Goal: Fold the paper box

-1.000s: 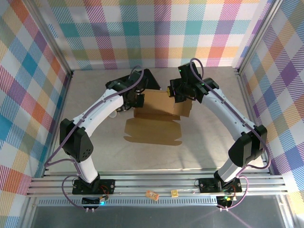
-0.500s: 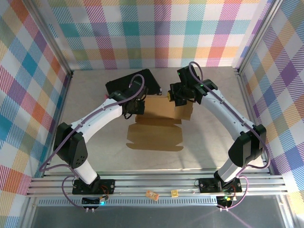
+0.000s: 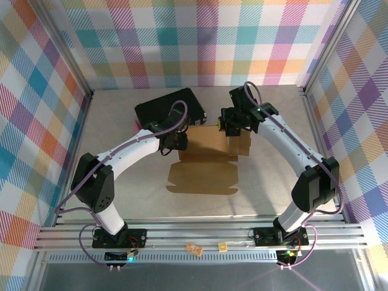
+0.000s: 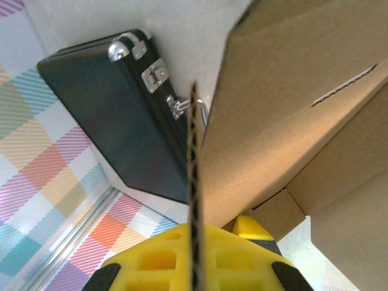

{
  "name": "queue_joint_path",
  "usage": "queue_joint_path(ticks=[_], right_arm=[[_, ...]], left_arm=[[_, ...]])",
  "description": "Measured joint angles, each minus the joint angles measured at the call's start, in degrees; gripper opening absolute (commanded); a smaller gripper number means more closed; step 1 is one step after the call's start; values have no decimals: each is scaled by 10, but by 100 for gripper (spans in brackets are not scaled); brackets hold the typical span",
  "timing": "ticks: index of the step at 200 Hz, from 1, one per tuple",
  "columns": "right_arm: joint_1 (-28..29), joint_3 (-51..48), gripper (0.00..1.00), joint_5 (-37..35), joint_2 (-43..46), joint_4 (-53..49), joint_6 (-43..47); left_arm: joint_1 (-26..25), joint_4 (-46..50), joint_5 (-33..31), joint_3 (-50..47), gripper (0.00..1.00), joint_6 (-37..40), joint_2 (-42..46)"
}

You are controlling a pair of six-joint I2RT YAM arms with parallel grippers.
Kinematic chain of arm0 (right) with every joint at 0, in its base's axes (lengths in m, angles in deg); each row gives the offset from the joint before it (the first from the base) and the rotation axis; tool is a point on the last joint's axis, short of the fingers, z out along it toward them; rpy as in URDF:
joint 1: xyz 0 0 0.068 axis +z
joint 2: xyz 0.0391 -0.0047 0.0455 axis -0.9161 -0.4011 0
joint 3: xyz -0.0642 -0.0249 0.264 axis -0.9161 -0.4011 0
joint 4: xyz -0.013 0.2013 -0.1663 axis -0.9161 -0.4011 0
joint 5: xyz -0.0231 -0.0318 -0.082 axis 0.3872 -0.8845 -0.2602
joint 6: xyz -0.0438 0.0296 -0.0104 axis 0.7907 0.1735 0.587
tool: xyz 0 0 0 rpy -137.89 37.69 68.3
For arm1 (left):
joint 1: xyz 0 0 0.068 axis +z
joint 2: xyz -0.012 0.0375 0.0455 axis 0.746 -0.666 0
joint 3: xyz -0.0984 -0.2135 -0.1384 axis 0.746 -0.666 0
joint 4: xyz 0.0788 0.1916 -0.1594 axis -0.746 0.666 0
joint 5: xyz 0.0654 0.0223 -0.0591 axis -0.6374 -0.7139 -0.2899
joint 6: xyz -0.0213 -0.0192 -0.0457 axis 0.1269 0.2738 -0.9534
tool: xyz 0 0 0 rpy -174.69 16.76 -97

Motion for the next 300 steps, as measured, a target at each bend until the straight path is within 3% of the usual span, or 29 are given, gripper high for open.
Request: queue_joint_path(ticks=[78,102,155,189,221,238,258,300], right_arm=[[-19,-11,0,7,-1,1,-10],[-20,-18,0,12,-2,1,-12],[-23,-27,0,12,-10,16,0],[-27,-67,0,24,-12,83,42],[-26,-92,47,42,-32,117,93],[-27,-90,64,43,-32,111,124],[-33,-60,65,40,-31,78,179],[-78,-14,52,27,21,40,301]], left_arm=[[0,-55,23,-23,31,-1,-11],[0,-74,34,-31,0,-7,-15],[2,-39,36,10,0,-38,-49],[2,-12,32,30,0,-59,-68],[5,15,12,34,0,-73,-81],[7,31,0,51,0,-75,-87],[9,35,-9,60,0,-72,-87],[9,58,-30,63,0,-55,-86]])
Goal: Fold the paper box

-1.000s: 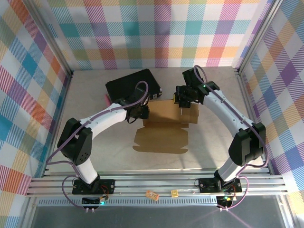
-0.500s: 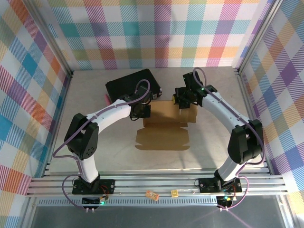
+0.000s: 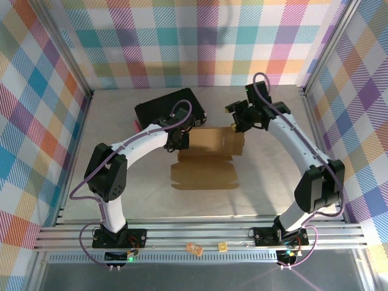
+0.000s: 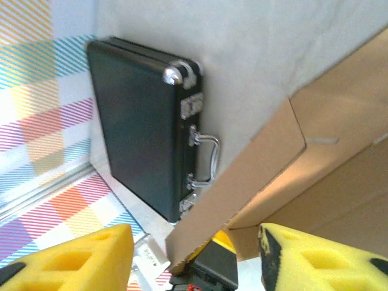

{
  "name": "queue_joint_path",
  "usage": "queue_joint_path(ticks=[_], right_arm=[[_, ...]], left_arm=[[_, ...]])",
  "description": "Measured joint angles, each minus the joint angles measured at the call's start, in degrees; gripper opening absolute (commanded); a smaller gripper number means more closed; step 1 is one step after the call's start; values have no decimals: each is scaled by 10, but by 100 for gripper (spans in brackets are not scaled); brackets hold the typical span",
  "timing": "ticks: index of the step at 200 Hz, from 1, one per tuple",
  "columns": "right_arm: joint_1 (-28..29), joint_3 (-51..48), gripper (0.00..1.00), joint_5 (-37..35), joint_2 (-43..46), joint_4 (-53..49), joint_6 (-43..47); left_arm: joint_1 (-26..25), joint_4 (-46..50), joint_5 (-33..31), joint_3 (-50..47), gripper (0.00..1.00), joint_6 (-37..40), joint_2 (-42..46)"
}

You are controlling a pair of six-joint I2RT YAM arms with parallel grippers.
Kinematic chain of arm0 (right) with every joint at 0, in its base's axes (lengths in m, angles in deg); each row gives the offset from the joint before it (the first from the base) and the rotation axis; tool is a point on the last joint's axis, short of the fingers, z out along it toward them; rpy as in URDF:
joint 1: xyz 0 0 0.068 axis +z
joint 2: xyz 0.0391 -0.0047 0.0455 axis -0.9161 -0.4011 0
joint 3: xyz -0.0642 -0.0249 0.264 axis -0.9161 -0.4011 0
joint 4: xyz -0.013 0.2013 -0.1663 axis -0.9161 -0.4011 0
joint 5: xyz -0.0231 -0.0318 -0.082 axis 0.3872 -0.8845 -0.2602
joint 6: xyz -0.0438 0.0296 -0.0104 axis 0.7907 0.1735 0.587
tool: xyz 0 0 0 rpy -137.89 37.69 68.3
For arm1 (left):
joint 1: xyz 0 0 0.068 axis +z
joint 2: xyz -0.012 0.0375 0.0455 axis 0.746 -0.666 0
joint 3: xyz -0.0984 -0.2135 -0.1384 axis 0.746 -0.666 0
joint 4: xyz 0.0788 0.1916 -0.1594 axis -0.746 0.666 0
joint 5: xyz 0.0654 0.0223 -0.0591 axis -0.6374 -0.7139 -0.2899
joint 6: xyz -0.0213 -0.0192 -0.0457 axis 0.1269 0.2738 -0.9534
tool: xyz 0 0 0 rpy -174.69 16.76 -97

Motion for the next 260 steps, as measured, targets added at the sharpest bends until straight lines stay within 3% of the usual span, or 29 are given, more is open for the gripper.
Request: queue_joint_path(ticks=[31,59,99,203,234,260], right_arm=[[-24,25,41,-2,3,-12,54],[-35,54,34,24,-60,-21,92],[-35,65,34,56,-143,-36,116],[-18,-17,43,94,-100,-16,94],[-16,-21,42,101,-99,-4,78],[-14,-21,34,105,-99,-1,66]], left_arm=[[0,5,-5,0,0,11,0],[0,4,-5,0,0,13,0],[0,4,-6,0,0,13,0],[0,4,1,2,0,18,0],[0,4,2,7,0,26,0],[1,4,3,10,0,27,0]])
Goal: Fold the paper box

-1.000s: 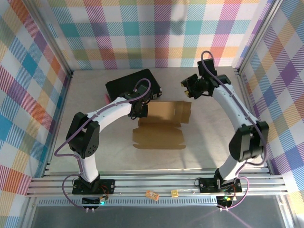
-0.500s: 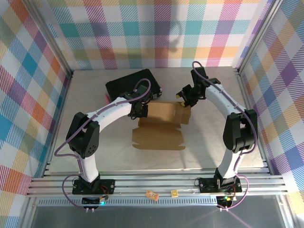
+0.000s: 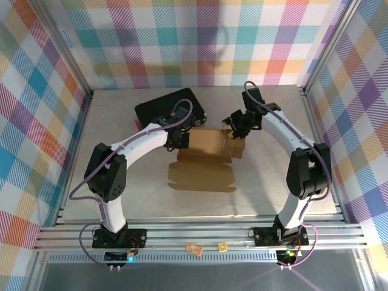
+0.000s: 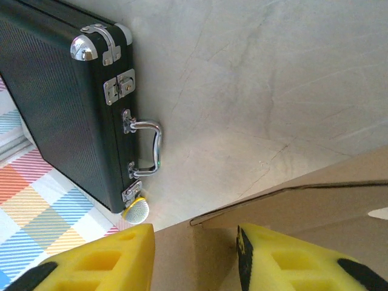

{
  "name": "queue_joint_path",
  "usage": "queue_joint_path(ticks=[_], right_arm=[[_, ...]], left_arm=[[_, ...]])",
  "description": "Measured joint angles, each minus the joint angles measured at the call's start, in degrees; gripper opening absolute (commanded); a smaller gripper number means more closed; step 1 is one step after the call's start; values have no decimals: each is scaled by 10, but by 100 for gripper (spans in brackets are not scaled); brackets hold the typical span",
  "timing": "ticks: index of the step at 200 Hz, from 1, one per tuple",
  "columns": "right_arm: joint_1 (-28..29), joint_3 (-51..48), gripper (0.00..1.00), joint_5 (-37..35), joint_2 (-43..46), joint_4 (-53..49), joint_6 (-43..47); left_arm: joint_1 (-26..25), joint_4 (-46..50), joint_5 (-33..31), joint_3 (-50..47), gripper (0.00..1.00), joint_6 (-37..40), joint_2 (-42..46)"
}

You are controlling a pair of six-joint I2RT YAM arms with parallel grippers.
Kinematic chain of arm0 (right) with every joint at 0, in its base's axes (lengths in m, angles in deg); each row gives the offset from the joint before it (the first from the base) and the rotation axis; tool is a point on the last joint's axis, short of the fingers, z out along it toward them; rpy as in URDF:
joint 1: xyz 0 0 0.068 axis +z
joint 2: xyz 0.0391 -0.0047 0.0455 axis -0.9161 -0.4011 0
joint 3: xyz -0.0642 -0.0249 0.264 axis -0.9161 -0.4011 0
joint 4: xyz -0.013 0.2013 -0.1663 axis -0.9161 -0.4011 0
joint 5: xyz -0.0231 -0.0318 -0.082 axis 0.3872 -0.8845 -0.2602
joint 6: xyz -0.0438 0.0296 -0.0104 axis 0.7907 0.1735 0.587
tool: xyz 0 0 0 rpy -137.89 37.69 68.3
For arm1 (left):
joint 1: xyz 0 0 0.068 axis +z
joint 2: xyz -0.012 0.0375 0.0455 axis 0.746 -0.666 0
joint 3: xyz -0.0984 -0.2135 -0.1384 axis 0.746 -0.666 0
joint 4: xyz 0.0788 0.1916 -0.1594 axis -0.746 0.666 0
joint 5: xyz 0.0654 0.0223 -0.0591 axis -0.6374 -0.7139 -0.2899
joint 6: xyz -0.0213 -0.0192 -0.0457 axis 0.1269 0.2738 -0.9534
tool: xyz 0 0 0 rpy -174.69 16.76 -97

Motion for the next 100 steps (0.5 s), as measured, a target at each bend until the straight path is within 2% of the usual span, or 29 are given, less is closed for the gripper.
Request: queue_joint_path(ticks=[27,81,100], right_arm=[[5,0,25,3,0,0,-13],[6,0,0,1,0,24,-30],[7,-4,0,-2,-1,39,-33]], left_arm=[[0,0,2,1,0,0,0],[13,14,28,15,0,-5,-10],[17,15,41,18,0,-11,-16]])
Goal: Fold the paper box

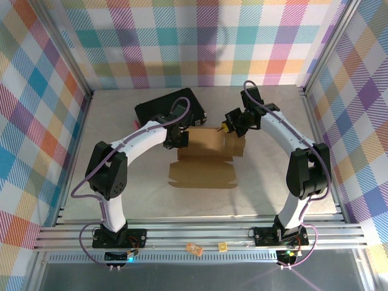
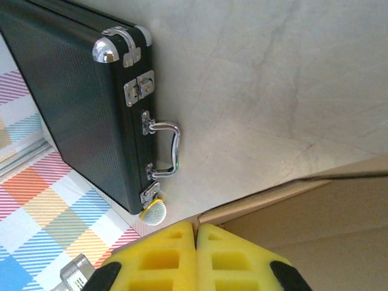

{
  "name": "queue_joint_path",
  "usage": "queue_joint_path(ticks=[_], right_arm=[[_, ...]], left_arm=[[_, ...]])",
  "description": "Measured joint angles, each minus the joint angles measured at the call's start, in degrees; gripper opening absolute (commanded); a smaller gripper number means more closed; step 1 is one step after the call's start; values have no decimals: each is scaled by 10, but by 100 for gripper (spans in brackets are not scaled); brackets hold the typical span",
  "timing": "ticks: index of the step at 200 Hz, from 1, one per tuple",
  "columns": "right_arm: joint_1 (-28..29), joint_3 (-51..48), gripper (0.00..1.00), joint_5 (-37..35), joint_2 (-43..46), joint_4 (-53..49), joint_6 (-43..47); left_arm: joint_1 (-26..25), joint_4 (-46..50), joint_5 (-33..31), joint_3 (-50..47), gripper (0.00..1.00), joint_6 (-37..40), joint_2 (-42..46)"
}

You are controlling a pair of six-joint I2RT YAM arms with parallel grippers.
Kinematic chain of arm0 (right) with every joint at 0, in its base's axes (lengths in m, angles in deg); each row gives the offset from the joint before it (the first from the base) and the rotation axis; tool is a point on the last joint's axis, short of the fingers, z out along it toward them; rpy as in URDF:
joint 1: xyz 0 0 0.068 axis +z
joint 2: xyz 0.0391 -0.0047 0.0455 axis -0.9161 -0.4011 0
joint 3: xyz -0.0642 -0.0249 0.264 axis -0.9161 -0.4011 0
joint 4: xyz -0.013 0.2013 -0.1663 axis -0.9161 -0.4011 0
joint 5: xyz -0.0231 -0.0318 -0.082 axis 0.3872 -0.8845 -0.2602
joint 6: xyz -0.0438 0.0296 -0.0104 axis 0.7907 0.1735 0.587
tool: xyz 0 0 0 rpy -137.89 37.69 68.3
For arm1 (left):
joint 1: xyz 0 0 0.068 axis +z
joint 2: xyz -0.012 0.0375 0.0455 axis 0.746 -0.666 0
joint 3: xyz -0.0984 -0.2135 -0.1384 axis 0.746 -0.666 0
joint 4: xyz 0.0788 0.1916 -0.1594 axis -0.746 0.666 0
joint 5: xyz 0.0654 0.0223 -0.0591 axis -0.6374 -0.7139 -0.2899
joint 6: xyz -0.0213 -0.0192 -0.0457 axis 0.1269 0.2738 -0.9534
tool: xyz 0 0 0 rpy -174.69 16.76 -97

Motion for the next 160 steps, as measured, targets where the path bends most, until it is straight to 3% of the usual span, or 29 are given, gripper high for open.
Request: queue_joint_path(ticks=[58,124,160], right_arm=[[10,-28,0,-8,-13,37,-13],[14,-40,0,-17,-17,43,-59],[14,-40,0,-21,-32,43,-72]], left_arm=[[4,-21,12,-16,36,-10,-3],[4,-111,19,-129,52,-6,42],[4,-153,16,-180,48,-6,92]])
